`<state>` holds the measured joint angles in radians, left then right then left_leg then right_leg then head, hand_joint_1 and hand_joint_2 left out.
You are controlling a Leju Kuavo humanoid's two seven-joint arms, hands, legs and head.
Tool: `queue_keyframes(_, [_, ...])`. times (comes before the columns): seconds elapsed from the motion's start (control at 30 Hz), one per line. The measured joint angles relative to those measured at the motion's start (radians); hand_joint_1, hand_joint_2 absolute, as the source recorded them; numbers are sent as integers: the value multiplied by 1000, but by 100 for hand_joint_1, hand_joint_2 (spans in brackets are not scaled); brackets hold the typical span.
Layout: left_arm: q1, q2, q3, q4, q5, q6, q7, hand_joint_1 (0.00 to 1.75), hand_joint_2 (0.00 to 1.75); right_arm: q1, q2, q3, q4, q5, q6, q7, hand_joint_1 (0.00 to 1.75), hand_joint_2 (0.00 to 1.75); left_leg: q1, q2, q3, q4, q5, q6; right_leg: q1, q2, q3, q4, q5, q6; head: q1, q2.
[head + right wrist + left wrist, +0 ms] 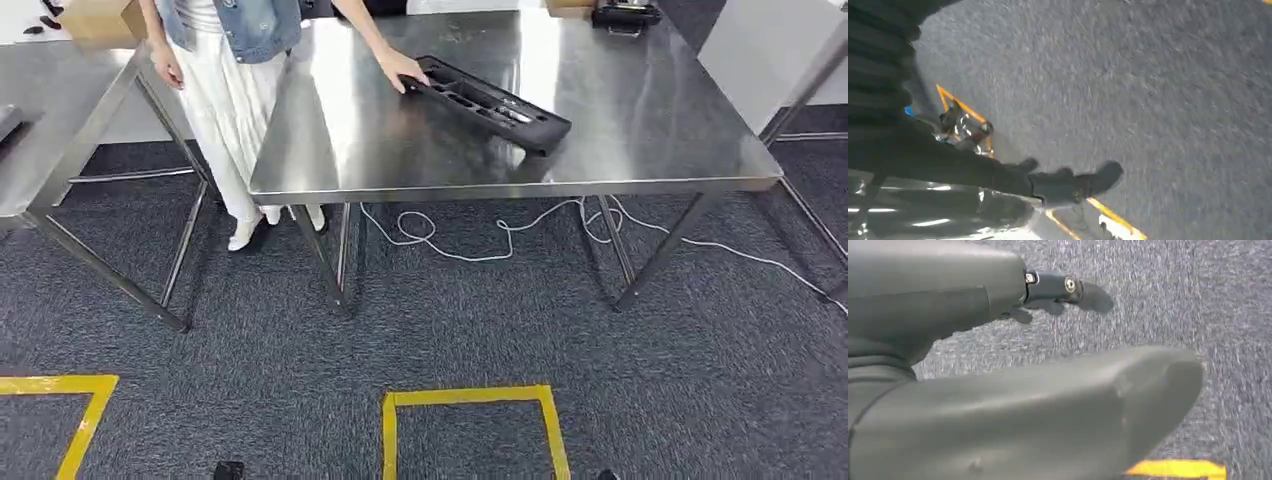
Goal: Take the parts from the cabinet and place them on the table.
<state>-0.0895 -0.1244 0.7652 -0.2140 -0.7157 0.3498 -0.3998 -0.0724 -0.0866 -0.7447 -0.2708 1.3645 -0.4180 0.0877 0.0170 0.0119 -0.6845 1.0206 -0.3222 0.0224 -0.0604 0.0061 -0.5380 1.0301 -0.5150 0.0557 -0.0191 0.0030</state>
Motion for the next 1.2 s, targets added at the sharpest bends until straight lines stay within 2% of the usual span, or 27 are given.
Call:
queue_keyframes(0.03, [3,2,0,2,-2,0,0,0,0,-2,3,-7,7,-5,31,-4,0,0,8,-2,-11,12,-18,-6,-3,-3,-8,-1,12,-19,0,0])
queue_keyframes(0.07, [4,2,0,3,-8,0,0,0,0,0,4,-13,11,-15,67,-6,0,0,9,-2,-21,45,-82,-9,2,-3,-19,-2,22,-32,-4,0])
queue_keyframes(0.1, [4,2,-1,3,-11,0,-2,0,0,2,8,-23,14,-29,100,-5,0,175,9,-5,-33,109,-160,-12,5,-5,-33,-3,35,-40,-3,0])
queue_keyframes(0.17, [2,3,-3,2,-18,1,-3,0,0,6,19,-43,23,-40,134,22,0,175,9,-6,-50,257,-273,-15,12,-7,-57,-2,61,-44,-4,0])
queue_keyframes(0.23, [0,4,-6,3,-21,1,-3,0,0,13,34,-62,30,-56,160,48,0,175,9,-6,-24,321,-260,-8,19,-7,-91,0,88,-43,-4,0])
queue_keyframes(0.3, [0,4,-6,2,-22,1,-3,0,0,18,46,-76,35,-61,160,56,0,175,4,-7,63,252,-200,9,27,-7,-116,0,110,-41,-4,0])
queue_keyframes(0.33, [-3,4,-6,2,-24,2,-3,0,0,18,55,-84,37,-64,160,58,0,175,-6,-11,154,143,-189,33,30,-5,-130,-4,127,-40,-3,0])
queue_keyframes(0.37, [-8,11,-6,-2,-24,4,-3,0,0,17,70,-87,40,-64,160,58,0,175,-19,-12,223,44,-237,60,16,-5,-131,-4,138,-38,-3,0])
queue_keyframes(0.4, [-11,10,-7,-3,-25,5,-3,0,0,16,72,-89,41,-65,161,61,0,175,-21,-9,268,-38,-269,63,25,-6,-130,-11,148,-29,-3,0])
queue_keyframes(0.43, [-15,17,-8,-3,-28,6,-4,0,0,16,81,-93,45,-65,166,62,0,175,-27,-12,263,-21,-261,48,14,-11,-127,-20,159,-14,-2,0])
queue_keyframes(0.47, [-16,15,-8,-2,-27,6,-4,0,0,15,72,-97,46,-66,169,63,0,175,-33,-11,252,-27,-251,50,-1,-13,-124,-30,171,-10,-8,0])
queue_keyframes(0.5, [-17,19,-8,-3,-27,7,-3,0,0,14,84,-99,48,-66,172,63,0,175,-42,-10,243,-39,-232,56,4,-12,-118,-45,188,0,-13,0])
queue_keyframes(0.53, [-17,21,-7,-3,-27,7,-3,0,0,16,83,-104,50,-68,179,63,0,175,-32,-9,245,-92,-181,74,18,-9,-122,-56,205,4,-16,0])
queue_keyframes(0.57, [-20,18,-8,-2,-27,8,-2,0,0,15,81,-108,50,-71,184,63,0,175,-34,-3,238,-108,-159,68,18,-10,-135,-46,167,-4,-16,0])
queue_keyframes(0.6, [-21,17,-8,-3,-27,8,-1,0,0,16,82,-109,51,-72,192,63,0,175,-32,-5,220,-115,-134,84,25,-8,-146,-5,95,-26,-8,0])
queue_keyframes(0.67, [-16,14,-8,-2,-26,8,4,0,0,16,76,-112,51,-69,193,61,0,175,-34,-3,182,-115,-105,68,22,-8,-165,124,-14,-39,-3,0])
queue_keyframes(0.7, [-16,11,-7,-1,-23,9,5,0,0,16,74,-112,51,-66,193,55,0,175,-34,0,163,-112,-89,65,21,-8,-169,189,-26,-29,-2,0])
queue_keyframes(0.77, [-16,10,-7,0,-20,9,6,0,0,13,67,-113,51,-63,195,48,0,175,-33,3,114,-100,-59,53,21,-8,-141,247,32,10,0,0])
queue_keyframes(0.83, [-16,8,-7,0,-19,9,6,0,0,8,61,-113,51,-60,197,46,0,175,-28,5,64,-70,-37,37,15,-8,-35,149,76,33,0,0])
queue_keyframes(0.87, [-16,9,-7,-1,-19,10,6,0,0,3,62,-113,51,-59,200,45,0,175,-31,6,43,-44,-30,28,8,-8,36,46,24,28,1,0])
queue_keyframes(0.9, [-15,10,-7,-2,-19,11,5,0,0,-2,62,-113,51,-59,206,45,0,175,-36,7,20,-25,-27,24,27,-6,104,-50,-27,16,10,0])
queue_keyframes(0.93, [-15,10,-7,-2,-21,11,4,0,0,-3,60,-113,51,-59,212,45,0,175,-42,9,14,-16,-21,19,28,-4,83,-58,-45,-6,0,0])
queue_keyframes(1.0, [-13,10,-7,0,-24,13,5,0,0,4,62,-113,53,-61,214,45,0,175,-31,9,7,-14,1,21,29,-6,73,-43,-35,-18,-3,0])
queue_keyframes(1.03, [-10,11,-7,0,-24,13,8,0,0,7,66,-113,55,-64,217,46,0,175,-24,5,0,-9,2,14,18,-10,64,-43,-26,-33,-2,0])
queue_keyframes(1.1, [-5,11,-7,1,-25,13,8,0,0,7,64,-114,55,-64,223,47,0,175,-16,-6,-16,54,-107,-2,22,-14,45,-43,-3,-54,-5,0])
queue_keyframes(1.17, [-5,10,-7,1,-25,13,8,0,0,7,64,-114,55,-64,225,47,0,175,-8,-6,-38,196,-222,-14,26,-15,18,-42,20,-57,-6,0])
queue_keyframes(1.2, [-5,10,-7,1,-25,13,8,0,0,7,64,-114,55,-64,226,47,0,175,-5,-6,-42,262,-254,-17,28,-15,4,-40,33,-56,-5,0])
